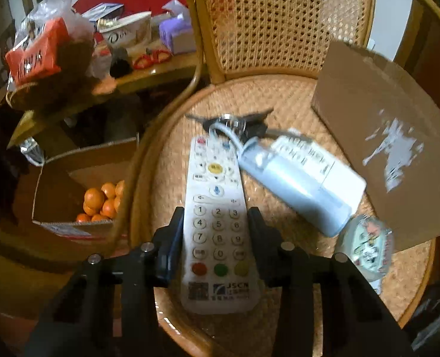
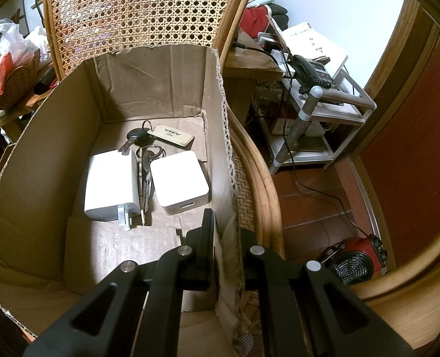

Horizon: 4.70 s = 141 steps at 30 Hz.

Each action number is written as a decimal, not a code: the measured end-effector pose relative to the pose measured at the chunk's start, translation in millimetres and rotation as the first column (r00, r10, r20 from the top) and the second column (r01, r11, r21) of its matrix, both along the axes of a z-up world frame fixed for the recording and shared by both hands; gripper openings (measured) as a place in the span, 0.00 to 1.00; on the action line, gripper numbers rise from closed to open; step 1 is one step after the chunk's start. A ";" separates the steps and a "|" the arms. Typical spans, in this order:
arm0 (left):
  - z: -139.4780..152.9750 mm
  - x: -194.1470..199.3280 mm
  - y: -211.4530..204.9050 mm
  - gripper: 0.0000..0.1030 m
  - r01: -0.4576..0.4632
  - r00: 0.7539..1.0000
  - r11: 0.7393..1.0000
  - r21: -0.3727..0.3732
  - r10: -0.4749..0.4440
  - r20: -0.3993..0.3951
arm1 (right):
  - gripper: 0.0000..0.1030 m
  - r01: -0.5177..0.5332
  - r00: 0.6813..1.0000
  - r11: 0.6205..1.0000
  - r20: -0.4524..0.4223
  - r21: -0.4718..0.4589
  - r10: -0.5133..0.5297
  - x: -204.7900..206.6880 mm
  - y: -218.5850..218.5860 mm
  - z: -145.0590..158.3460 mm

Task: Organize rigid objects
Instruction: 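Grasp the white TV remote with the left gripper and lift it, then carry the remote into the cardboard box and open the left gripper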

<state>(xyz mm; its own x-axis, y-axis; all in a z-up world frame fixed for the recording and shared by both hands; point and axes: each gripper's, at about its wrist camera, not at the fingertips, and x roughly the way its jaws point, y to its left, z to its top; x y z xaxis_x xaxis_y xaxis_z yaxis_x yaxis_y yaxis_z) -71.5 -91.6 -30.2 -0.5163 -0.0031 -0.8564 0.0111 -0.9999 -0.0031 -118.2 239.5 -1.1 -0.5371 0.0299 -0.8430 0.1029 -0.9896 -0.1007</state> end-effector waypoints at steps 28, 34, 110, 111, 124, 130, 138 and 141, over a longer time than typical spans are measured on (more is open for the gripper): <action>-8.6 3.1 11.7 0.70 -0.060 0.994 0.997 -0.041 0.064 0.091 | 0.10 0.001 1.000 1.000 0.000 0.000 -0.001 -0.2 -1.3 -0.7; -23.5 -12.5 6.7 0.81 -0.092 0.992 0.995 0.026 0.089 0.092 | 0.10 0.000 1.000 1.000 0.000 0.000 0.000 -0.6 -1.1 -0.5; 102.3 -35.7 84.7 0.38 0.141 0.983 0.990 -0.007 -0.141 -0.113 | 0.10 -0.001 1.000 1.000 0.002 0.000 0.001 -0.8 0.0 0.2; 104.8 -36.7 89.5 0.38 0.147 0.982 0.989 -0.006 -0.147 -0.116 | 0.10 -0.001 1.000 1.000 0.002 0.000 0.001 -0.7 -0.5 -0.1; 123.5 -47.1 151.0 0.38 0.232 0.963 0.973 -0.002 -0.230 -0.144 | 0.10 0.001 1.000 1.000 0.003 0.001 -0.001 2.6 -3.1 -2.0; 111.2 -48.0 188.9 0.38 0.293 0.949 0.956 0.000 -0.291 -0.118 | 0.10 0.001 1.000 1.000 0.002 0.000 -0.001 2.4 -2.6 -2.1; 93.1 -47.6 204.6 0.38 0.309 0.947 0.951 0.015 -0.306 -0.093 | 0.10 0.000 1.000 1.000 0.004 -0.001 0.000 3.0 -3.6 -2.1; 91.0 -47.6 204.7 0.38 0.309 0.948 0.951 0.018 -0.307 -0.089 | 0.10 0.003 1.000 1.000 0.005 -0.002 -0.003 2.8 -2.9 -2.3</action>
